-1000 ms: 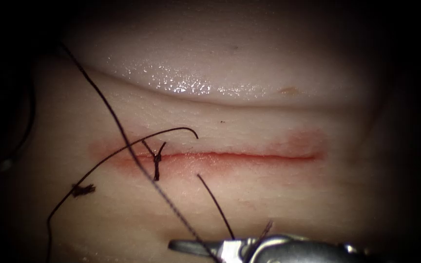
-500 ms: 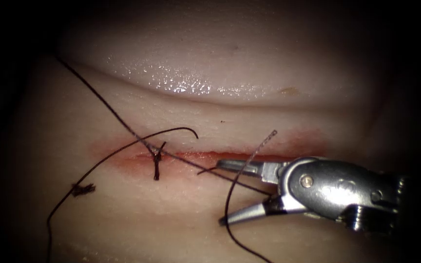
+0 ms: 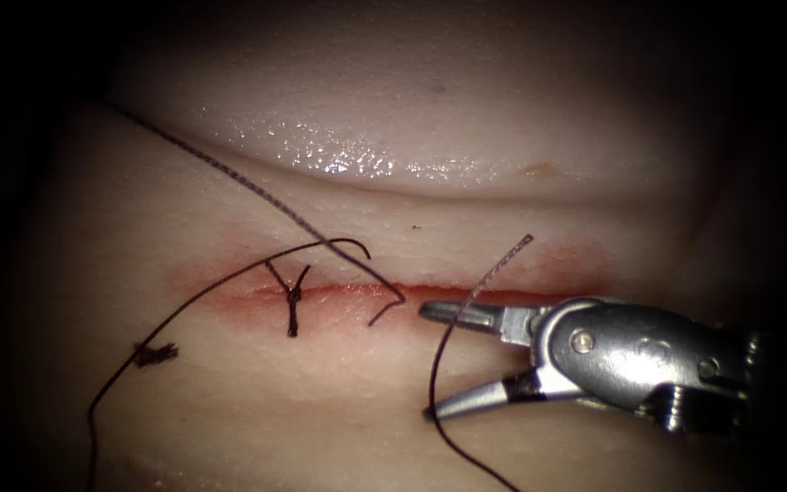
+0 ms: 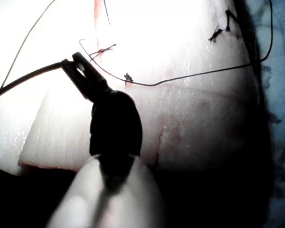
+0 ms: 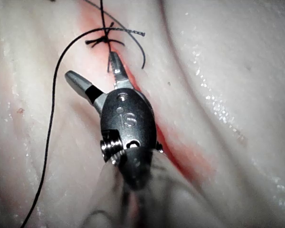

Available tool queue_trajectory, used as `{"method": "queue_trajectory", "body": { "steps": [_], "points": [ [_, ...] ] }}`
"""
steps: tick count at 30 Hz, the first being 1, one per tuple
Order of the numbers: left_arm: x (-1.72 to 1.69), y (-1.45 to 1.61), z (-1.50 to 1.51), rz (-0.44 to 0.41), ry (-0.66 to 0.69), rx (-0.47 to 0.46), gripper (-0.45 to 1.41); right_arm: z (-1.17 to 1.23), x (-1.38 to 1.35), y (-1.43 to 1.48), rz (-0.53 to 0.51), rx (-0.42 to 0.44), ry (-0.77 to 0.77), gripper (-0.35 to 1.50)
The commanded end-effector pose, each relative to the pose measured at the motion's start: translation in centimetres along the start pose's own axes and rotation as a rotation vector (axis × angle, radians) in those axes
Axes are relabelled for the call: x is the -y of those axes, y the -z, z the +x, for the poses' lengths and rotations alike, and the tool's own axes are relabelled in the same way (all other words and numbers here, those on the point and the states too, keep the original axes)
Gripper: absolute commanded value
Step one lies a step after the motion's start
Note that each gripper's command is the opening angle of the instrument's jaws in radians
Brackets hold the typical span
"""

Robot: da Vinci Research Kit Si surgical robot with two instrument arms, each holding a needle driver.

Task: Wound Closure

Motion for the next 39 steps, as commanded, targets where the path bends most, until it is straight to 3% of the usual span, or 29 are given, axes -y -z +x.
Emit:
{"method": "queue_trajectory", "body": {
  "steps": [1, 10, 15, 16, 17, 18, 20, 21, 29, 30, 33, 34, 39],
  "points": [
    [-0.07, -0.07, -0.08, -0.001, 0.001, -0.001, -0.45, -0.11, -0.04, -0.17, -0.009, 0.002, 0.005, 1.36],
    [-0.08, -0.14, -0.10, 0.000, 0.003, -0.013, -0.45, -0.63, -0.12, -0.56, -0.057, 0.018, -0.048, 1.35],
    [-0.09, -0.13, -0.10, -0.003, 0.002, -0.018, -0.45, -0.76, -0.23, -0.67, -0.056, 0.018, -0.088, 1.28],
    [-0.09, -0.14, -0.10, -0.003, 0.002, -0.018, -0.45, -0.76, -0.23, -0.68, -0.049, 0.015, -0.093, 1.18],
    [-0.09, -0.14, -0.10, -0.005, 0.002, -0.021, -0.45, -0.75, -0.23, -0.70, -0.041, 0.011, -0.093, 0.88],
    [-0.09, -0.14, -0.10, -0.005, 0.002, -0.021, -0.45, -0.75, -0.23, -0.70, -0.041, 0.011, -0.093, 0.88],
    [-0.09, -0.15, -0.11, -0.006, 0.001, -0.023, -0.45, -0.75, -0.21, -0.71, -0.013, 0.000, -0.097, -0.16],
    [-0.10, -0.15, -0.11, -0.006, 0.001, -0.023, -0.45, -0.75, -0.19, -0.70, -0.001, -0.004, -0.096, -0.35],
    [-0.15, -0.19, -0.23, -0.003, -0.008, -0.032, -0.45, -0.62, -0.01, -0.40, 0.003, -0.001, -0.109, -0.35],
    [-0.22, -0.25, -0.29, 0.001, -0.015, -0.038, -0.45, -0.45, 0.21, -0.29, 0.024, -0.011, -0.113, -0.35],
    [-0.26, -0.30, -0.33, 0.003, -0.024, -0.044, -0.45, -0.33, 0.37, -0.26, 0.041, -0.018, -0.113, -0.35],
    [-0.30, -0.37, -0.36, -0.005, -0.027, -0.043, -0.45, -0.17, 0.55, -0.23, 0.058, -0.024, -0.119, -0.35],
    [-0.35, -0.54, -0.40, -0.023, -0.029, -0.055, -0.45, 0.20, 0.92, -0.21, 0.097, -0.045, -0.102, -0.35]
  ]
}}
